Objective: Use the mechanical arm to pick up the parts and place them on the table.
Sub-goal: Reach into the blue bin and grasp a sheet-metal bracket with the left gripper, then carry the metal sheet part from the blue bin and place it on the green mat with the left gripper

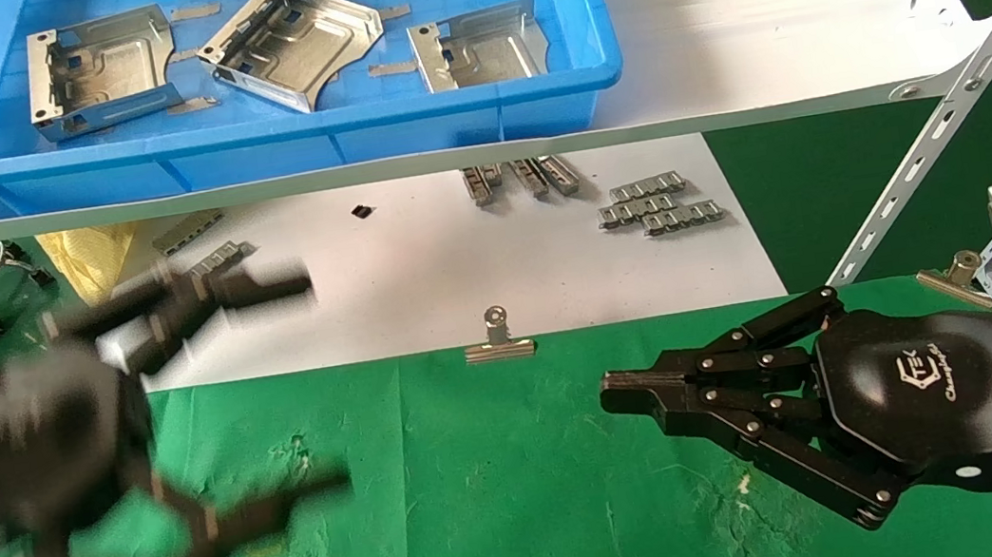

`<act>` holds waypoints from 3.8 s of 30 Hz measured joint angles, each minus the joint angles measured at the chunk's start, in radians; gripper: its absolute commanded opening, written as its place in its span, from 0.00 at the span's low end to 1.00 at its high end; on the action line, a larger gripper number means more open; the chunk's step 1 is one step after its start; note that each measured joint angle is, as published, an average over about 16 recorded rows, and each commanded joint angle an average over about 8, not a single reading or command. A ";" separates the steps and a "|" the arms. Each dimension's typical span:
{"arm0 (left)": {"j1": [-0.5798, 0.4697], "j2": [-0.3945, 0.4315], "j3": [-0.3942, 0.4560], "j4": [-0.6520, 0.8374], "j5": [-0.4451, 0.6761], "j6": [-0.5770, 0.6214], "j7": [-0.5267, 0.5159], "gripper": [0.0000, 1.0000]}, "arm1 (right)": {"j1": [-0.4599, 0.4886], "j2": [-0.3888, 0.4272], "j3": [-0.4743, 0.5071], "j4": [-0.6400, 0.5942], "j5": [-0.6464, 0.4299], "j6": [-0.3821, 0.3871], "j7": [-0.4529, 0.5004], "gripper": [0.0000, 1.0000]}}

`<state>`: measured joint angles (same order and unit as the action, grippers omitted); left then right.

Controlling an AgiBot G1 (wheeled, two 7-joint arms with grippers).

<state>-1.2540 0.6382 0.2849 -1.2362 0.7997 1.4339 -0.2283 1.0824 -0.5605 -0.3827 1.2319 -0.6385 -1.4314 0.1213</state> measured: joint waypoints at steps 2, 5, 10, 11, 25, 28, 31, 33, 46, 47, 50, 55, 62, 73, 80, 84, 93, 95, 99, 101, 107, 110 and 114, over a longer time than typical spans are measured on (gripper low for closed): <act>-0.063 0.018 0.013 0.031 0.039 -0.019 -0.009 1.00 | 0.000 0.000 0.000 0.000 0.000 0.000 0.000 0.00; -0.167 0.058 0.045 0.095 0.119 -0.048 -0.023 1.00 | 0.000 0.000 0.000 0.000 0.000 0.000 0.000 0.00; -0.344 0.153 0.114 0.252 0.267 -0.088 -0.027 1.00 | 0.000 0.000 0.000 0.000 0.000 0.000 0.000 0.00; -0.379 0.174 0.128 0.290 0.296 -0.095 -0.024 1.00 | 0.000 0.000 0.000 0.000 0.000 0.000 0.000 0.00; -0.706 0.429 0.257 0.835 0.551 -0.212 0.077 1.00 | 0.000 0.000 0.000 0.000 0.000 0.000 0.000 0.00; -0.741 0.461 0.270 0.922 0.576 -0.240 0.099 0.96 | 0.000 0.000 0.000 0.000 0.000 0.000 0.000 0.00; -0.766 0.486 0.279 0.992 0.594 -0.266 0.120 0.61 | 0.000 0.000 0.000 0.000 0.000 0.000 0.000 0.00; -0.778 0.498 0.282 1.030 0.601 -0.281 0.134 0.36 | 0.000 0.000 0.000 0.000 0.000 0.000 0.000 0.00; -0.806 0.516 0.251 1.142 0.562 -0.330 0.262 1.00 | 0.000 0.000 0.000 0.000 0.000 0.000 0.000 0.00; -0.808 0.516 0.250 1.146 0.561 -0.334 0.271 1.00 | 0.000 0.000 0.000 0.000 0.000 0.000 0.000 0.00; -0.815 0.518 0.252 1.160 0.566 -0.346 0.294 0.99 | 0.000 0.000 0.000 0.000 0.000 0.000 0.000 0.00; -0.829 0.524 0.268 1.179 0.589 -0.375 0.324 0.44 | 0.000 0.000 0.000 0.000 0.000 0.000 0.000 0.00; -0.843 0.539 0.289 1.207 0.621 -0.427 0.341 0.00 | 0.000 0.000 0.000 0.000 0.000 0.000 0.000 0.00; -0.846 0.556 0.287 1.249 0.618 -0.504 0.301 0.00 | 0.000 0.000 0.000 0.000 0.000 0.000 0.000 0.00; -0.847 0.566 0.287 1.270 0.618 -0.544 0.247 0.00 | 0.000 0.000 0.000 0.000 0.000 0.000 0.000 0.00; -0.847 0.569 0.290 1.276 0.623 -0.551 0.219 0.00 | 0.000 0.000 0.000 0.000 0.000 0.000 0.000 0.00; -0.839 0.564 0.288 1.270 0.621 -0.525 0.180 0.00 | 0.000 0.000 0.000 0.000 0.000 0.000 0.000 0.00; -0.837 0.559 0.283 1.264 0.614 -0.513 0.178 0.00 | 0.000 0.000 0.000 0.000 0.000 0.000 0.000 0.00; -0.832 0.545 0.267 1.249 0.591 -0.476 0.181 0.00 | 0.000 0.000 0.000 0.000 0.000 0.000 0.000 0.12; -0.831 0.535 0.256 1.238 0.575 -0.445 0.187 0.00 | 0.000 0.000 0.000 0.000 0.000 0.000 0.000 0.28; -0.833 0.494 0.221 1.205 0.523 -0.314 0.218 0.00 | 0.000 0.000 0.000 0.000 0.000 0.000 0.000 0.91; -0.836 0.472 0.207 1.190 0.501 -0.234 0.238 0.00 | 0.000 0.000 0.000 0.000 0.000 0.000 0.000 1.00; -0.839 0.444 0.193 1.171 0.479 -0.118 0.271 0.00 | 0.000 0.000 0.000 0.000 0.000 0.000 0.000 1.00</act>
<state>-2.0929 1.0821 0.4782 -0.0649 1.2788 1.3158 0.0431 1.0825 -0.5605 -0.3828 1.2319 -0.6384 -1.4313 0.1212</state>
